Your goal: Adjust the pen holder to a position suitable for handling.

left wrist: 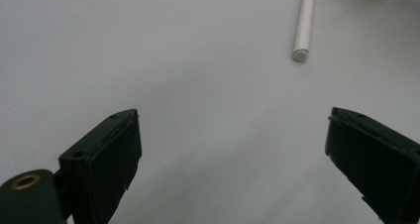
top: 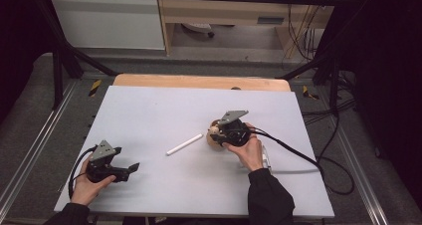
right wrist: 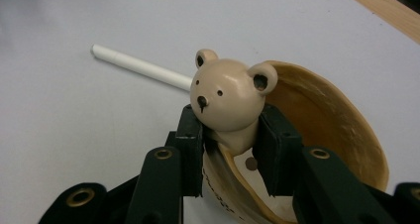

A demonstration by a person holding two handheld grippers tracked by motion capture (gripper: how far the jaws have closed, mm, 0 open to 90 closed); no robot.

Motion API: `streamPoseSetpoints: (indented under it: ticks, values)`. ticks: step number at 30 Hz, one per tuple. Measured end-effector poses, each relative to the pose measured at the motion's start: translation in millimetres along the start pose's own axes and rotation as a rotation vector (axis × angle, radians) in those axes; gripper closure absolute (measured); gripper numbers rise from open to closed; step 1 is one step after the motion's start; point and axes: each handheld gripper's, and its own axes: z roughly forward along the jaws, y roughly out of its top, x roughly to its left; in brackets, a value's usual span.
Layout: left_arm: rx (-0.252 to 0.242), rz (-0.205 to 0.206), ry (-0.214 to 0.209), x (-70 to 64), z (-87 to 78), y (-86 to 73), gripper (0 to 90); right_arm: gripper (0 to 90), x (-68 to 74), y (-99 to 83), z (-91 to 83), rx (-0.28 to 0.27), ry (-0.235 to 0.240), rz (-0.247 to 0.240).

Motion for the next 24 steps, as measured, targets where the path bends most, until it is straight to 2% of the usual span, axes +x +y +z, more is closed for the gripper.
streamPoseSetpoints:
  ticks: [10,22,24]
  values:
    - [-0.001,0.001,-0.001,-0.1,0.0,0.2,7.3,66.5,6.6,-1.7,10.2,0.026,0.0,0.001]
    - [0.002,0.004,-0.001,-0.7,0.3,0.0,7.3,66.1,12.1,-4.6,14.0,0.005,-0.015,-0.003]
    - [0.002,0.007,-0.002,-0.7,0.0,0.1,7.3,63.8,12.1,-4.6,14.1,0.002,-0.014,0.002]
